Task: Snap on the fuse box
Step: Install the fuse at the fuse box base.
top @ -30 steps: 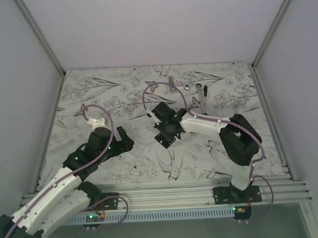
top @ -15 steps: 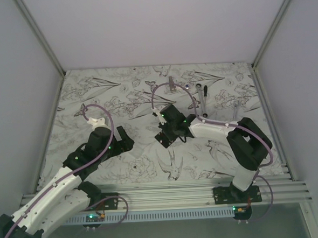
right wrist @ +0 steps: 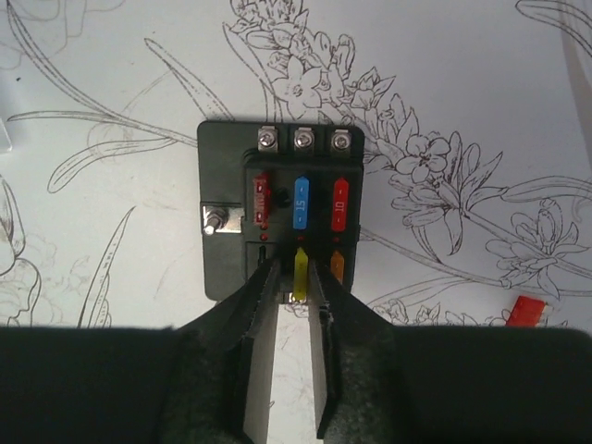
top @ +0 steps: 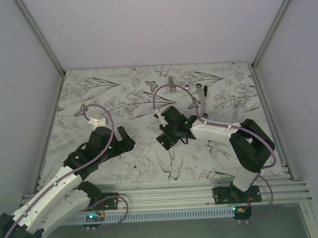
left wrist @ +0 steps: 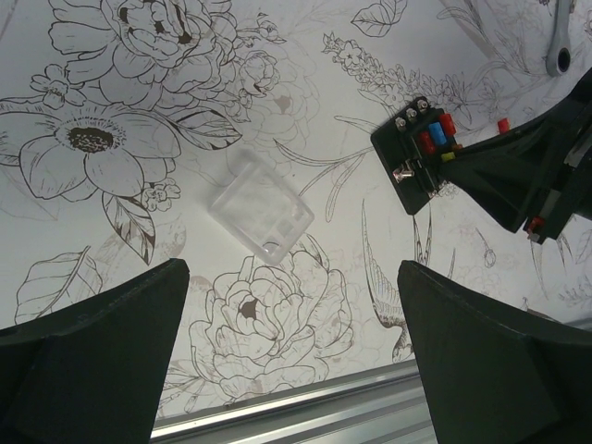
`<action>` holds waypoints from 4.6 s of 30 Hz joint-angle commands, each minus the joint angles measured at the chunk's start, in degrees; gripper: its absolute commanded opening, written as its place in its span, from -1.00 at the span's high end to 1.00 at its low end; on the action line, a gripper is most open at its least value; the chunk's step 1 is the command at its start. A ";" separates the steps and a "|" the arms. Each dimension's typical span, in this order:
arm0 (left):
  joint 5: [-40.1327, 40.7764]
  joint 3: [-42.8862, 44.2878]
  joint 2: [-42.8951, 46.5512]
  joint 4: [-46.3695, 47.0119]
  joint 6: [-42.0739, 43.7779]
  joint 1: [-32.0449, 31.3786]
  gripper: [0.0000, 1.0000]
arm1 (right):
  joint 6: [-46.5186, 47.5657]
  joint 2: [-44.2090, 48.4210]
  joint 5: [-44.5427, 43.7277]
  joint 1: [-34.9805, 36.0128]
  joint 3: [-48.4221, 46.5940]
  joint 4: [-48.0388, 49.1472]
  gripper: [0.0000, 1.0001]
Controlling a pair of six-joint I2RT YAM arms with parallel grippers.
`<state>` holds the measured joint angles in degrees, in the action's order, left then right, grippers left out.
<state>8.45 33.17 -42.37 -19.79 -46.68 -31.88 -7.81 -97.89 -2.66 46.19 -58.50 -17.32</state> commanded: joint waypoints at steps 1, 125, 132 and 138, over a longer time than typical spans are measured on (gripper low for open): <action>-0.88 1.33 0.10 -1.61 -0.07 0.24 -0.99 | 0.51 1.58 -1.27 0.96 -4.25 -3.78 0.45; -1.24 1.82 1.21 -2.95 -0.85 0.11 -0.99 | -1.78 -4.23 -1.57 4.61 -17.96 -14.97 0.51; -1.28 1.57 1.69 -3.03 -0.66 0.16 -0.99 | -3.36 -0.85 -5.85 1.87 -15.06 -16.71 0.34; -1.04 1.27 1.60 -3.04 -0.11 0.15 -1.00 | -5.44 1.79 -8.43 -6.33 -7.96 -17.09 0.26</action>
<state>7.20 33.71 -41.08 -22.00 -47.51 -31.88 -11.42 -97.60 -8.05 44.60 -69.54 -33.61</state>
